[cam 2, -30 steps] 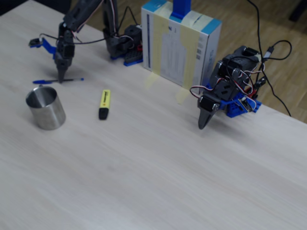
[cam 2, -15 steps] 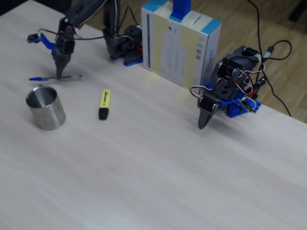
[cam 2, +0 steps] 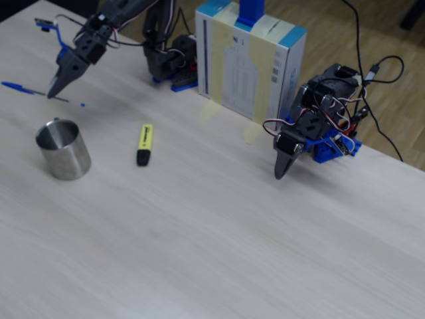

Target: Grab the blue pen and put it in the silver cup.

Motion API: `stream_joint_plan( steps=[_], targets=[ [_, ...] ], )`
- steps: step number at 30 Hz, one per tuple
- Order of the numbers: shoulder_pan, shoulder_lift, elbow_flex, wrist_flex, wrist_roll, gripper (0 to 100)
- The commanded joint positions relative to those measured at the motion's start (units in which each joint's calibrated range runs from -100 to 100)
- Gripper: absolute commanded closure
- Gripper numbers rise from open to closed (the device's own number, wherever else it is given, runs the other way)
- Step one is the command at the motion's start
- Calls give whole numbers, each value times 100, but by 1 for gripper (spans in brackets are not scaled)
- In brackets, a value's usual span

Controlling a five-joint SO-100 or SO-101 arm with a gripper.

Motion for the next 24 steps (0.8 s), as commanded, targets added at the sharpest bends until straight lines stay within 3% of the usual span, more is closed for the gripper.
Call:
stream_joint_plan(
  steps=[1, 10, 14, 24],
  targets=[
    [-6, -225, -38, -848, 17, 98],
    [-60, -242, 568, -3112, 43, 98],
    [-105, -242, 875, -3994, 378, 98],
    [-917, -208, 956, -4232, 1177, 98]
  ],
)
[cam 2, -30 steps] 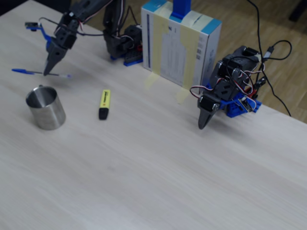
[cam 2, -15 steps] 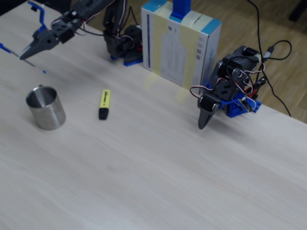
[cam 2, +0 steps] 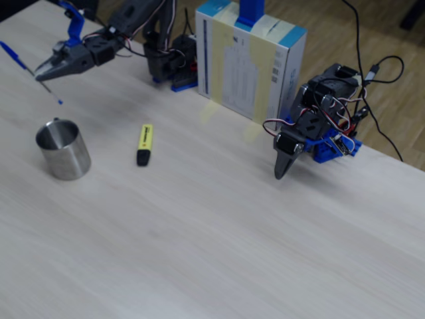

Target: Grab the blue pen and put it in the silver cup.

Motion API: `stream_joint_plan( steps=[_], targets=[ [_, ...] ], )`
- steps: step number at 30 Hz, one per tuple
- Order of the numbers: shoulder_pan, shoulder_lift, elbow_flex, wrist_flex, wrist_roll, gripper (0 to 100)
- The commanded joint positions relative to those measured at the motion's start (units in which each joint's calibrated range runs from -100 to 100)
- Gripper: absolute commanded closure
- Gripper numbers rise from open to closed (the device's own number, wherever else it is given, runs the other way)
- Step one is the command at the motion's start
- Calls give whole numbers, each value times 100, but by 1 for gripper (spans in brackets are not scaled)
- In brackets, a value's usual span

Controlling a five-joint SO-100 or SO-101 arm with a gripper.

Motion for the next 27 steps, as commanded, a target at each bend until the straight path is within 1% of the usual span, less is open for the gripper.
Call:
stream_joint_plan(
  steps=[1, 4, 9, 15, 17, 23, 27],
  targets=[
    [-230, -150, -124, -96, 346, 98],
    [-356, -117, -70, -283, 429, 98],
    [-438, -92, 282, -1564, 456, 98],
    [-438, 41, 535, -2352, 492, 98],
    [-438, 124, 544, -2632, 623, 98],
    [-492, 406, 526, -3082, 722, 98],
    [-501, 705, 382, -3141, 748, 98]
  ],
)
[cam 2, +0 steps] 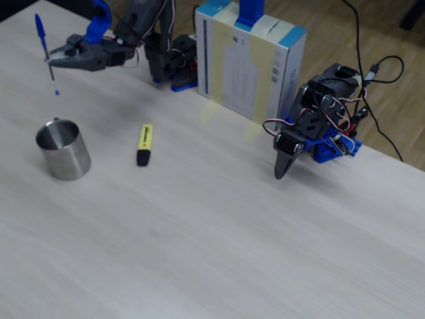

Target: Grab the blue pen and put it in the silver cup.

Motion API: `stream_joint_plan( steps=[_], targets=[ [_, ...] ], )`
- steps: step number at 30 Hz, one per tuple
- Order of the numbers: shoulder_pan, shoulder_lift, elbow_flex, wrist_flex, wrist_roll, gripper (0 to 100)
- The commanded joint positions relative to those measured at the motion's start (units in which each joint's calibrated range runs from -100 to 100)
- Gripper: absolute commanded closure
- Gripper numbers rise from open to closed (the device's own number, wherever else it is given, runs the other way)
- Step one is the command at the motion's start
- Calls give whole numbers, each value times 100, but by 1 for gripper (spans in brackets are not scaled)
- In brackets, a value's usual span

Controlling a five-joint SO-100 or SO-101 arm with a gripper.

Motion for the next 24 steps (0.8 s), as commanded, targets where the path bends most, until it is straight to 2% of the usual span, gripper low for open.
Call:
stream_joint_plan(
  steps=[1, 24],
  targets=[
    [32, 205, -254, -86, 75, 98],
    [86, 1948, -1474, -69, 112, 98]
  ],
)
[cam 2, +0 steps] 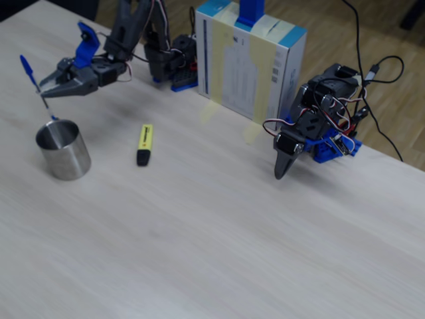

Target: Grab the blue pen and put it in the silver cup.

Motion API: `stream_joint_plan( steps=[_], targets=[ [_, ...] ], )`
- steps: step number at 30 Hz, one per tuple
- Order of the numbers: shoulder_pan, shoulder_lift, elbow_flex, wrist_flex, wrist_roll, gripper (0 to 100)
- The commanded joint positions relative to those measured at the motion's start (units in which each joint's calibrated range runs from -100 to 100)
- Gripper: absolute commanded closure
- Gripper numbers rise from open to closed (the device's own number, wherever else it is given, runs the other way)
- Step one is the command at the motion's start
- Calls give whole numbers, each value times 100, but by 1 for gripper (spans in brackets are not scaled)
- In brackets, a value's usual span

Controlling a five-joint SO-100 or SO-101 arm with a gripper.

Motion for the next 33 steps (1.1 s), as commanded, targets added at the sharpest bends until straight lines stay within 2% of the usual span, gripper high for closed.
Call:
stream_joint_plan(
  steps=[1, 20, 33],
  targets=[
    [19, 132, -366, -52, 19, 98],
    [353, 979, -267, -9, -7, 98],
    [741, 1278, 529, -9, -38, 98]
  ],
)
